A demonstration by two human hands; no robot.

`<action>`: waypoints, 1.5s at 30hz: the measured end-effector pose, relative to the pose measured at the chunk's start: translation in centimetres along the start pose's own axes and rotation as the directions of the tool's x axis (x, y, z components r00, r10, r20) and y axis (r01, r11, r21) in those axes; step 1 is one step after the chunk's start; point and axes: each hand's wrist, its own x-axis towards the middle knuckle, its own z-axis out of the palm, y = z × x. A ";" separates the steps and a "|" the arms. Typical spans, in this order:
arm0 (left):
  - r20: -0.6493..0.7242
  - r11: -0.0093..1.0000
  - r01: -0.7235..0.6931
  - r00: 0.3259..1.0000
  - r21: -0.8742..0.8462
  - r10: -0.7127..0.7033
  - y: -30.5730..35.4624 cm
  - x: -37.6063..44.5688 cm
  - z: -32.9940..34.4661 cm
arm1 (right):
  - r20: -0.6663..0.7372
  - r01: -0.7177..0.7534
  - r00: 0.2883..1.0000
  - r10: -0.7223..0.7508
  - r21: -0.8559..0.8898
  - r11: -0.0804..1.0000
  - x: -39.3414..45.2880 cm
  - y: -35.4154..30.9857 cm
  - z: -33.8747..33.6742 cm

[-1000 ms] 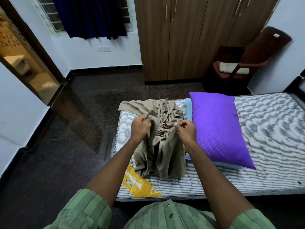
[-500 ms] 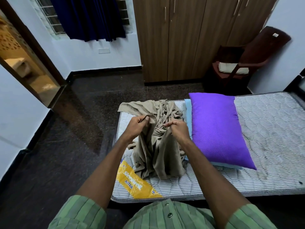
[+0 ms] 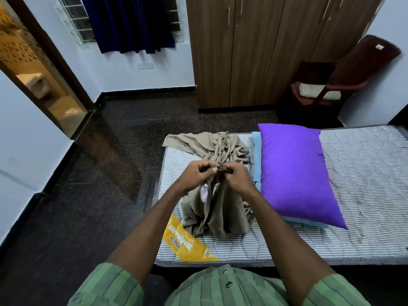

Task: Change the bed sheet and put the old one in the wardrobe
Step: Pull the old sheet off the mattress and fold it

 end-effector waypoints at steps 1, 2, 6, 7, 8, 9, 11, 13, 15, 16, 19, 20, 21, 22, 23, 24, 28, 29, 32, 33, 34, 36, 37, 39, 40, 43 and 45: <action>0.057 0.996 0.049 0.997 -0.076 -0.045 0.0 -0.5 0.4 | 0.007 0.001 1.000 -0.001 0.019 1.000 0.0 0.2 -0.6; 0.133 0.985 0.107 0.987 -0.133 -0.089 0.0 -1.1 0.7 | 0.020 -0.008 1.000 0.007 0.043 0.999 0.1 0.7 -1.0; 0.168 0.933 0.327 0.938 -0.152 -0.302 -2.7 -2.1 0.4 | 0.097 -0.098 0.992 0.084 0.147 0.984 -1.3 1.7 -3.0; 0.067 0.908 0.386 0.923 -0.162 -0.380 -3.9 -2.1 0.3 | 0.134 -0.140 0.984 0.119 0.158 0.977 -1.9 2.1 -3.6; -0.049 0.880 0.434 0.891 -0.191 -0.451 -5.1 -2.2 0.3 | 0.171 -0.175 0.974 0.146 0.164 0.971 -2.3 2.4 -4.1; -0.154 0.853 0.471 0.847 -0.225 -0.508 -6.1 -2.3 0.3 | 0.210 -0.203 0.963 0.168 0.158 0.966 -2.8 3.0 -4.7; -0.272 0.818 0.514 0.774 -0.257 -0.572 -7.5 -2.8 0.5 | 0.278 -0.236 0.940 0.196 0.119 0.964 -3.5 4.1 -5.5; -0.296 0.835 0.519 0.781 -0.182 -0.550 -8.7 -3.2 1.1 | 0.332 -0.247 0.921 0.205 0.088 0.965 -4.3 4.5 -5.9; -0.250 0.898 0.435 0.864 -0.070 -0.438 -9.3 -3.3 2.0 | 0.394 -0.263 0.893 0.217 0.064 0.963 -5.1 4.3 -5.9; -0.186 0.931 0.364 0.913 -0.024 -0.362 -9.4 -3.3 2.5 | 0.418 -0.277 0.879 0.229 0.058 0.959 -5.4 4.3 -5.7; 0.072 0.981 0.137 0.986 0.139 -0.148 -8.8 -3.4 4.7 | 0.451 -0.293 0.855 0.256 0.014 0.956 -6.4 4.6 -5.2; 0.147 0.981 0.094 0.982 0.173 -0.120 -8.7 -3.3 5.7 | 0.457 -0.295 0.848 0.266 -0.009 0.956 -6.7 4.7 -5.0; 0.203 0.979 0.077 0.972 0.188 -0.116 -8.6 -3.5 6.8 | 0.458 -0.296 0.845 0.276 -0.030 0.955 -7.1 4.9 -4.8; 0.245 0.982 0.077 0.962 0.171 -0.118 -8.7 -3.8 7.9 | 0.450 -0.299 0.847 0.285 -0.041 0.953 -7.4 4.9 -4.5; 0.271 0.983 0.090 0.953 0.159 -0.132 -8.8 -4.4 8.7 | 0.442 -0.307 0.848 0.294 -0.042 0.951 -7.8 4.8 -4.2; 0.286 0.983 0.106 0.947 0.151 -0.146 -9.1 -5.0 9.4 | 0.429 -0.318 0.849 0.309 -0.053 0.947 -8.1 4.7 -4.0; 0.236 0.961 0.219 0.938 0.169 -0.255 -10.7 -7.7 10.3 | 0.376 -0.340 0.858 0.349 -0.093 0.936 -9.0 5.3 -3.1; 0.192 0.952 0.252 0.939 0.173 -0.284 -11.1 -8.4 10.3 | 0.386 -0.345 0.851 0.357 -0.102 0.933 -9.2 5.5 -2.9; 0.113 0.944 0.302 0.942 0.129 -0.317 -12.0 -9.8 10.2 | 0.440 -0.379 0.812 0.383 -0.101 0.920 -9.8 5.9 -1.7; 0.135 0.946 0.307 0.938 0.105 -0.319 -11.7 -10.1 10.1 | 0.451 -0.384 0.808 0.378 -0.083 0.920 -10.0 6.1 -1.2; 0.167 0.947 0.312 0.932 0.077 -0.321 -11.4 -10.3 10.2 | 0.450 -0.383 0.815 0.365 -0.054 0.922 -10.3 6.3 -0.6; 0.203 0.945 0.328 0.925 0.007 -0.322 -10.7 -10.4 10.3 | 0.400 -0.382 0.850 0.343 0.018 0.924 -10.8 6.7 0.5; 0.196 0.942 0.333 0.927 -0.038 -0.320 -10.6 -10.4 10.4 | 0.365 -0.388 0.866 0.342 0.058 0.920 -11.0 6.8 0.9; 0.149 0.931 0.345 0.933 -0.122 -0.327 -10.8 -10.7 10.8 | 0.284 -0.420 0.884 0.372 0.133 0.897 -11.3 7.0 1.5; 0.111 0.926 0.349 0.936 -0.146 -0.335 -11.1 -10.8 10.9 | 0.243 -0.441 0.885 0.398 0.161 0.883 -11.4 7.2 1.7; 0.032 0.938 0.301 0.953 -0.170 -0.300 -11.3 -11.0 11.1 | 0.149 -0.462 0.886 0.440 0.194 0.865 -11.7 8.0 1.7; 0.047 0.945 0.278 0.961 -0.171 -0.274 -10.9 -10.8 11.0 | 0.145 -0.466 0.884 0.444 0.198 0.862 -11.8 8.4 1.4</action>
